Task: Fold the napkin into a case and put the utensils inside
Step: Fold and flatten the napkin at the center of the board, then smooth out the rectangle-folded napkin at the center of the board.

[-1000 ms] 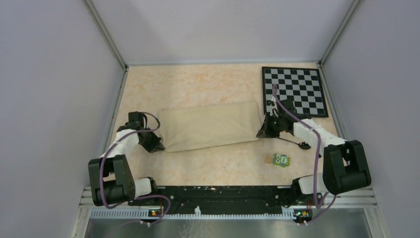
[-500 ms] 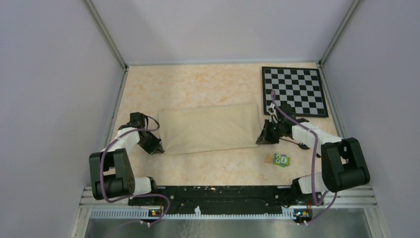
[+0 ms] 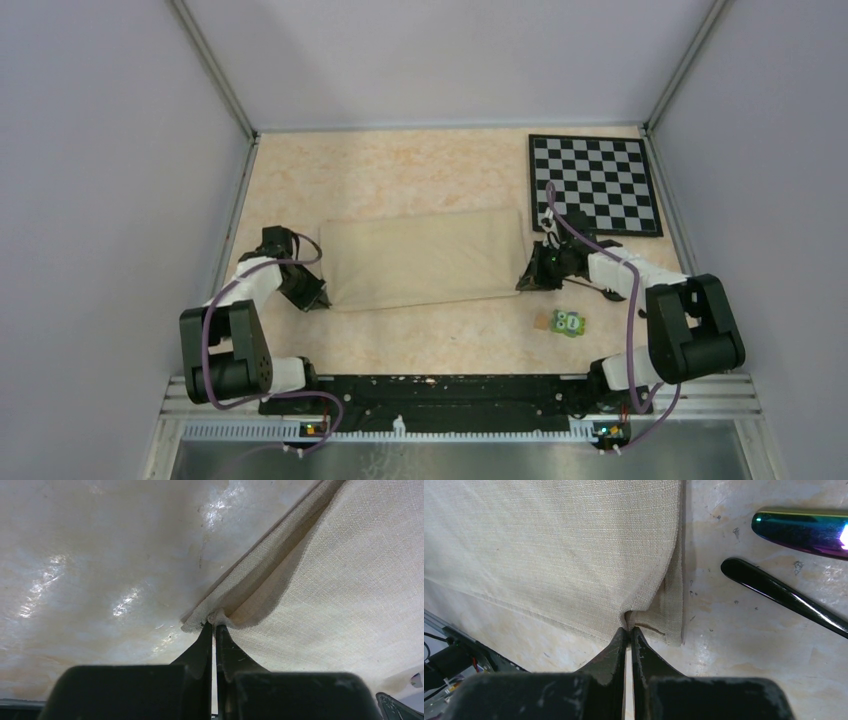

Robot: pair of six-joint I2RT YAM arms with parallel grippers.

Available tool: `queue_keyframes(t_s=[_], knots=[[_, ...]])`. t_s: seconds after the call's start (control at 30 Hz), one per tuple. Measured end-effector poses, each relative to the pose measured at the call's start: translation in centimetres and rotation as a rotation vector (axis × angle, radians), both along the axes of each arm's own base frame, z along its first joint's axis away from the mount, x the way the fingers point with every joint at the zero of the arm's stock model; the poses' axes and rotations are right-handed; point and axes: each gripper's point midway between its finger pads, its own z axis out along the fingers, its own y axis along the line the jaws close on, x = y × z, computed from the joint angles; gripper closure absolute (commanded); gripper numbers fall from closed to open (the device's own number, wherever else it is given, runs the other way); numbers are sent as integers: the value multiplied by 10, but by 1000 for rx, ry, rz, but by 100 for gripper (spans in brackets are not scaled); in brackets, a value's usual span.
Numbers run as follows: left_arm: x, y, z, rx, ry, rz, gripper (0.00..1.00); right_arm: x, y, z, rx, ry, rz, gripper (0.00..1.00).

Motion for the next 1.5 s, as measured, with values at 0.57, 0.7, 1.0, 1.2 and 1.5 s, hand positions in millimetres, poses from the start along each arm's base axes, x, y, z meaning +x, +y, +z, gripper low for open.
queue_keyframes(t_s=[0.57,0.7,1.0,1.2,1.5], knots=[[7,4,8,25,-36,4,96,2,2,-3,11,6,-1,100],[7,5,6,25,-29,5,86,2,2,-6,6,14,-2,95],[5,8,18,45,-39,5,29,3,-7,2,-50,25,-10,58],[22,10,66,77,-220,-26,3,14,-9,45,-52,-98,-6,46],[48,-31,71,-156,-348,-166,2,24,29,45,157,-67,46,45]])
